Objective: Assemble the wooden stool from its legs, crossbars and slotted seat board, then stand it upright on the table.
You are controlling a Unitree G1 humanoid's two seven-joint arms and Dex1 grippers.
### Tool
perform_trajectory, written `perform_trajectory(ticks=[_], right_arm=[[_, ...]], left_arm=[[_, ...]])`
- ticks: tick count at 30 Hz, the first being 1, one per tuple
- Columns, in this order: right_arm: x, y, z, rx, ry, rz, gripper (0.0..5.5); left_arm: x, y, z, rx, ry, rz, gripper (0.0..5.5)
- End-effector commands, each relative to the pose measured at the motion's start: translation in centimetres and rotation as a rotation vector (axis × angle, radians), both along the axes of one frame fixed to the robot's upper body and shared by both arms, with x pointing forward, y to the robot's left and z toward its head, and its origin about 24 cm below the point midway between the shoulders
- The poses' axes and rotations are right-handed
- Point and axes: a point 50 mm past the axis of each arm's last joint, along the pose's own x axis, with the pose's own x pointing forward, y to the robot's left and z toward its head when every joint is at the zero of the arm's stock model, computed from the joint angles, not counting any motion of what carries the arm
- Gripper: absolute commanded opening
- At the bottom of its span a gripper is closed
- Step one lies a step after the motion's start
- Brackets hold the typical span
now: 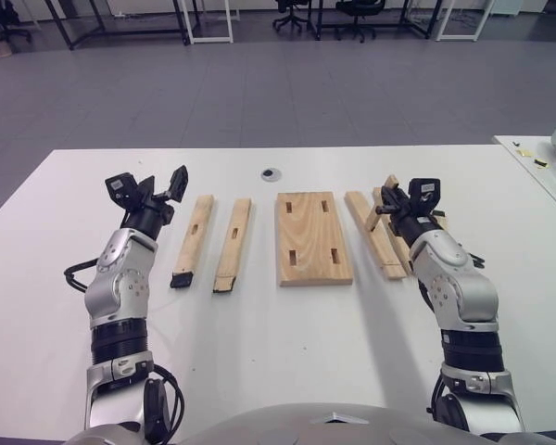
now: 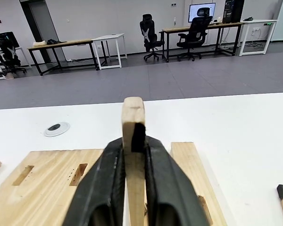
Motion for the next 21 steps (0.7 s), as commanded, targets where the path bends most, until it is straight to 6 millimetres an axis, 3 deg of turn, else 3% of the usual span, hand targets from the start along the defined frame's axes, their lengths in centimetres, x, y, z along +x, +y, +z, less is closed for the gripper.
perform_trajectory(ticks=[1, 7, 21], right_arm=[[0.4, -0.5, -0.3, -0.030, 0.003, -0.005, 0.41], [1.0, -0.6, 0.8, -0.061, -0.056, 0.010, 0.41], [1.7, -1.6, 0.1, -0.077, -0.056, -0.014, 0.41]], left_arm=[[0.3, -0.1, 0.8, 0.022, -0.009, -0.018, 4.46], [0.5, -0.5, 1.1, 0.021, -0.016, -0.041, 4.46], [0.7, -0.8, 1.7, 0.027, -0.028, -0.062, 4.46]])
